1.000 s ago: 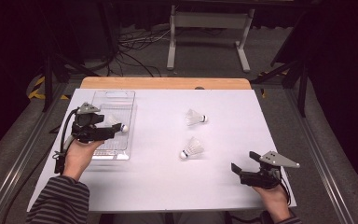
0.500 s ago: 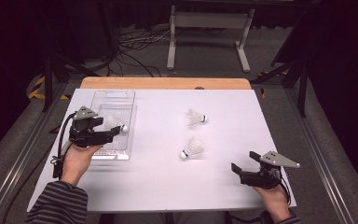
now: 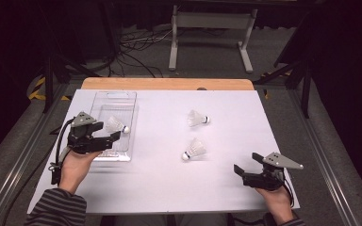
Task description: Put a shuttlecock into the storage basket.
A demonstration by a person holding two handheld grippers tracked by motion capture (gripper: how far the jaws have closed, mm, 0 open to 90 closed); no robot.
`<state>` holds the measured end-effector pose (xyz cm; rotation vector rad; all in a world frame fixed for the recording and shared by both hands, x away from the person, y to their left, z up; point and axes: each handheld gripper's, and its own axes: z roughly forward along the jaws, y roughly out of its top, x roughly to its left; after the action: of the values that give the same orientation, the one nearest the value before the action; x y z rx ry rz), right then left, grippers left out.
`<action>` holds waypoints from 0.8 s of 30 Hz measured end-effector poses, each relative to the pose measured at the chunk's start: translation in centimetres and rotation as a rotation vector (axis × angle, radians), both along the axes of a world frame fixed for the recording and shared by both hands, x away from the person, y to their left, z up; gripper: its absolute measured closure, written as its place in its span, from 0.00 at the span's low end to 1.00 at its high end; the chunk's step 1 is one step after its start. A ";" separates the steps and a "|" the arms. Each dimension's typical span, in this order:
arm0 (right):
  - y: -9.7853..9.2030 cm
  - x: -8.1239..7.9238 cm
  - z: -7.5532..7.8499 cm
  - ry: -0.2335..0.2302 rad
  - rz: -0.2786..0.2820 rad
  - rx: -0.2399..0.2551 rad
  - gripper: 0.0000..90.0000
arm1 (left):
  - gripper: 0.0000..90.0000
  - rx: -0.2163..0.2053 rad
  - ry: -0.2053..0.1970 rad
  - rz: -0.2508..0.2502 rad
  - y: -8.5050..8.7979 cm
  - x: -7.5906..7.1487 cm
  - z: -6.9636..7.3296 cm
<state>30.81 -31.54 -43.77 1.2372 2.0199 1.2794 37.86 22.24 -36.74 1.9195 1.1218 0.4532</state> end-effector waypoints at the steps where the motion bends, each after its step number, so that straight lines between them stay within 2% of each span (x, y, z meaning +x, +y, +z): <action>1: 0.0 0.0 0.0 0.000 0.001 0.000 0.11 | 0.27 -0.001 -0.001 -0.001 0.1 -0.1 -0.1; 18: 0.0 0.0 0.0 -0.001 0.001 0.001 0.11 | 0.27 -0.033 -0.009 0.011 1.1 -1.6 -1.1; 24: 0.0 0.0 0.0 0.002 -0.001 0.003 0.11 | 0.27 -0.033 -0.014 0.015 1.5 -2.1 -1.3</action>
<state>30.77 -31.53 -43.74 1.2415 2.0186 1.2821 35.75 23.74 -38.03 1.8785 1.1284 0.4528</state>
